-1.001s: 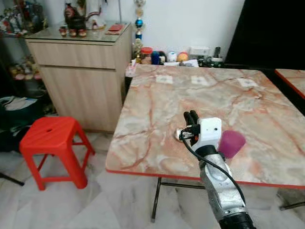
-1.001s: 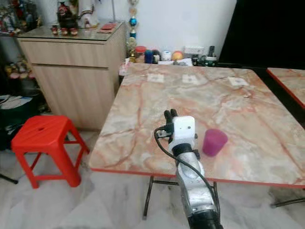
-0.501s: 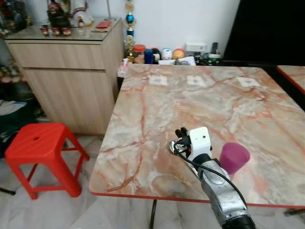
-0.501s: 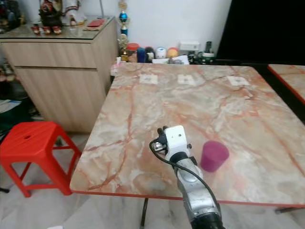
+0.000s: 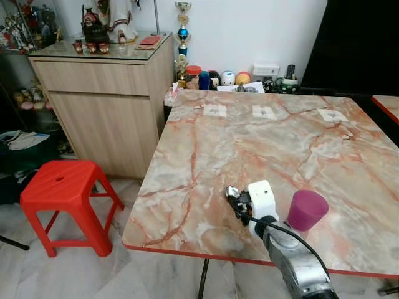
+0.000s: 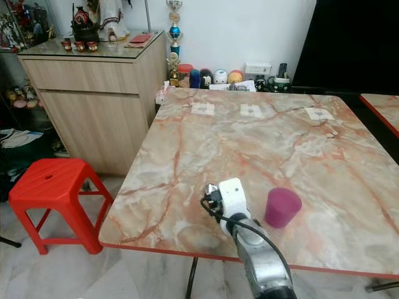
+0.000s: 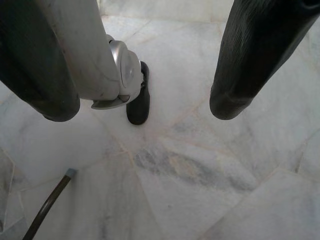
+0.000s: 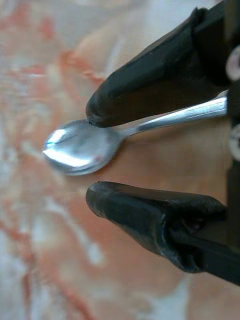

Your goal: Setting the table

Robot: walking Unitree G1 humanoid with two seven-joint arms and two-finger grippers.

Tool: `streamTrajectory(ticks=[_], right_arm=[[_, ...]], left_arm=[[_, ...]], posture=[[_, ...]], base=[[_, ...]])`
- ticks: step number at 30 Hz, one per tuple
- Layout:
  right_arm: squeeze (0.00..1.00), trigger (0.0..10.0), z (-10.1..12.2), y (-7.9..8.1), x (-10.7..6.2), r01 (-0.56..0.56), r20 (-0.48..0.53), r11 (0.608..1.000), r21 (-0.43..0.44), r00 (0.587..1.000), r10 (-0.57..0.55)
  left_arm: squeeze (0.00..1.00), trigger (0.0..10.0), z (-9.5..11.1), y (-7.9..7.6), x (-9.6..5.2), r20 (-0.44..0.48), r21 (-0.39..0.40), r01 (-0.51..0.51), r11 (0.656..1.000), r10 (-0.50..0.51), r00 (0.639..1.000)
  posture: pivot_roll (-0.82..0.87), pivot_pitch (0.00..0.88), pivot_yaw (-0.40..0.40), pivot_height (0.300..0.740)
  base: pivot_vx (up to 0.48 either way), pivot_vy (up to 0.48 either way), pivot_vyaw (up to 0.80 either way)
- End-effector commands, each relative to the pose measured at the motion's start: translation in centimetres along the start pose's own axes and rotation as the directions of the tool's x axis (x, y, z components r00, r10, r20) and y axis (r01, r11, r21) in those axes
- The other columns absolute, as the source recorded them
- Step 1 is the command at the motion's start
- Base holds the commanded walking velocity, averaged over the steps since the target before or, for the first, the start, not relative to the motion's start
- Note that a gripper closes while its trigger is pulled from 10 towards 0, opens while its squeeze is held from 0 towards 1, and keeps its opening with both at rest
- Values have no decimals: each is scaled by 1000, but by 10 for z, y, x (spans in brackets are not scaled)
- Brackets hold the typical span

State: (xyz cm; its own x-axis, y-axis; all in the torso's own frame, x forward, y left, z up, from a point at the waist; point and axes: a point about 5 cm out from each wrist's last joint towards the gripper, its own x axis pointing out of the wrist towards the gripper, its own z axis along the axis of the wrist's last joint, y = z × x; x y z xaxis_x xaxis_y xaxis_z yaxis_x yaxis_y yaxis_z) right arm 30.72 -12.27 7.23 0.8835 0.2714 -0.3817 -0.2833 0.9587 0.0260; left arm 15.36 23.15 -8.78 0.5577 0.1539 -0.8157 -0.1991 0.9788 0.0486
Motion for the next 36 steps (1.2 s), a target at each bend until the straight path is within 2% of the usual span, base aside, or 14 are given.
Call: streamTrajectory(ticks=[1, 10, 23, 36], right_arm=[[0, 10000, 3, -7, -4, 31, -1, 999, -12, 1000, -31], [0, 10000, 1, -11, -4, -1, -34, 1000, -5, 999, 0], [0, 10000, -1, -20, -2, 31, -59, 999, -10, 998, -32], [0, 10000, -7, -18, 6, -21, -97, 1000, -10, 995, 20]], left_arm=[[0, 10000, -5, 0, -1, -23, 11, 2, 1000, -2, 1000], [0, 10000, -4, 0, -1, -23, 14, 5, 1000, -5, 1000], [0, 10000, -5, 0, -1, -28, 17, 4, 1000, -4, 1000], [0, 10000, -5, 0, -1, -27, 16, 5, 1000, -5, 1000]], posture=[[29, 0, -14, 740], [31, 0, -16, 740], [29, 0, -11, 740], [35, 0, -12, 740]], base=[[0, 0, 0], [0, 0, 0], [0, 0, 0], [0, 0, 0]])
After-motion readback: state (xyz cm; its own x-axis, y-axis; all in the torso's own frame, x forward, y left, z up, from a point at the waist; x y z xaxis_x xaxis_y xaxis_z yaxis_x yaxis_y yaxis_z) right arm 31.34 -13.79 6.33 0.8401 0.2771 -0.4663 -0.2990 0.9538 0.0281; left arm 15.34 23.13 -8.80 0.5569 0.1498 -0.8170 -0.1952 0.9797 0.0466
